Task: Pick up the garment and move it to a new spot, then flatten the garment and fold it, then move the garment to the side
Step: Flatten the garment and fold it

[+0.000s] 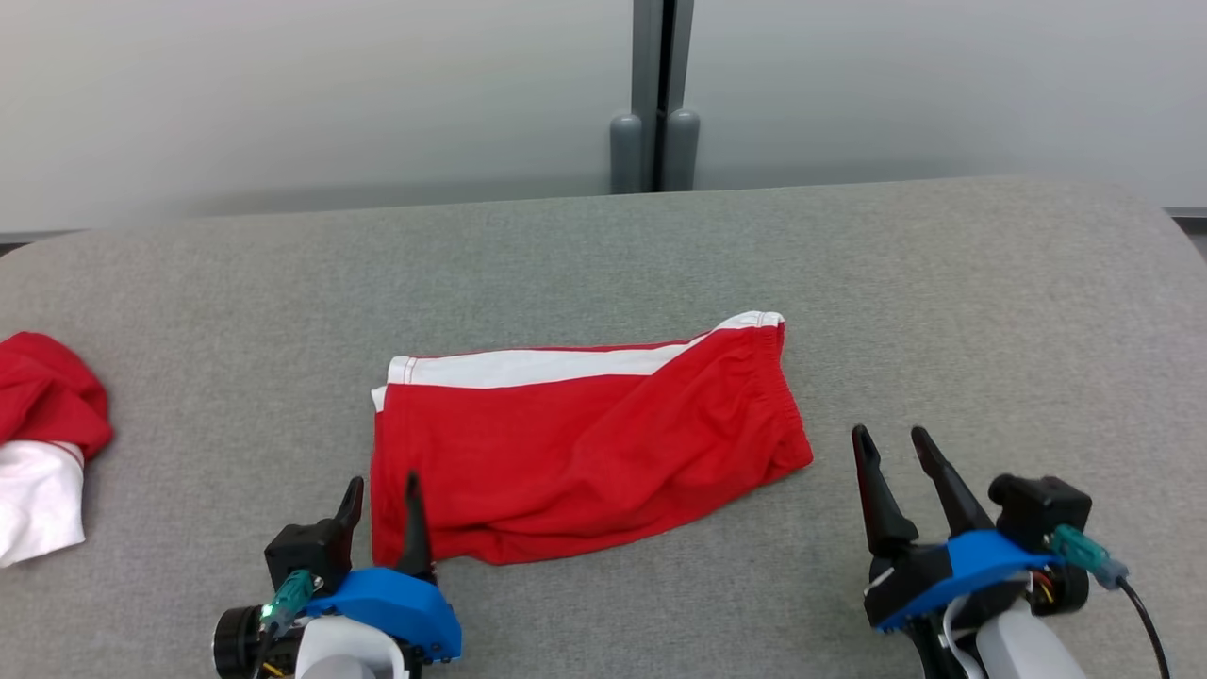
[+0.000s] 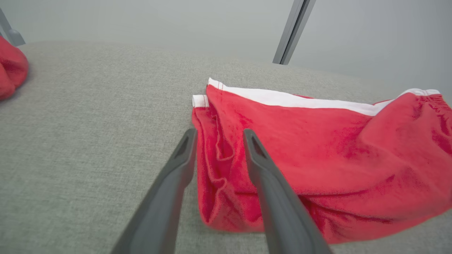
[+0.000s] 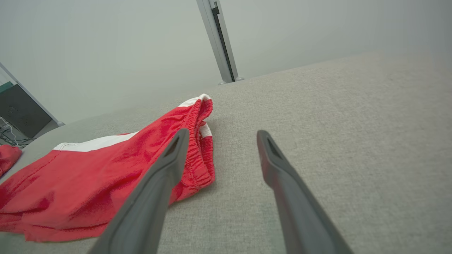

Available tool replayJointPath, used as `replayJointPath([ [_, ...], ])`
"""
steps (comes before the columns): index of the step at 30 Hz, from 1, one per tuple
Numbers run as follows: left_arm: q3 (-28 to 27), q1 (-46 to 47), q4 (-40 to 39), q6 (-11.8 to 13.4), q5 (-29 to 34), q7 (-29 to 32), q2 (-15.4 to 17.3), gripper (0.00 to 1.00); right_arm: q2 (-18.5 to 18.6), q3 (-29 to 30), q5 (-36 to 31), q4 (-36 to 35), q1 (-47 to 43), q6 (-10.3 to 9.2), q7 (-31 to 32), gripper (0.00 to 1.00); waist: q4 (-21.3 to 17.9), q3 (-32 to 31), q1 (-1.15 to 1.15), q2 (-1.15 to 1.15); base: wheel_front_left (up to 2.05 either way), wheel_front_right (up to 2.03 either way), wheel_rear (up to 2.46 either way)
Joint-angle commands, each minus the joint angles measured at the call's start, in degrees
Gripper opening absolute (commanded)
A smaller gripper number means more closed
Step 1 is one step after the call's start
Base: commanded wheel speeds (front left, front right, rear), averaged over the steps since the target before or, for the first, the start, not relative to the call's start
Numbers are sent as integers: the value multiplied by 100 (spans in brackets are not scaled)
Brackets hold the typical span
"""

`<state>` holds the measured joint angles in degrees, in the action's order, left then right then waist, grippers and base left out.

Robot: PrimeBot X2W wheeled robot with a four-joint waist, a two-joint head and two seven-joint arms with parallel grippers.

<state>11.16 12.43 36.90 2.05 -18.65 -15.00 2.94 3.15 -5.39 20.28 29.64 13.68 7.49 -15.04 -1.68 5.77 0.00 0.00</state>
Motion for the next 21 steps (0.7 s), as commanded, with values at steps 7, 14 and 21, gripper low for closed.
replayJointPath([
  [7, 348, -122, -651, 153, 78, -26, -5, 100, 61, -196, -176, 302, 706, 1, -19, 100, 463, 280, 0, 0, 0, 0, 0],
  [14, 621, -93, -830, 257, -35, -21, -6, 100, 113, 171, -579, 1248, 1222, 1, -19, 100, 934, 522, 0, 0, 0, 0, 0],
  [21, 630, -29, -901, 299, 6, -21, -8, 100, 87, 481, -572, 2160, 1302, 1, -17, 100, 1062, 676, 0, 0, 0, 0, 0],
])
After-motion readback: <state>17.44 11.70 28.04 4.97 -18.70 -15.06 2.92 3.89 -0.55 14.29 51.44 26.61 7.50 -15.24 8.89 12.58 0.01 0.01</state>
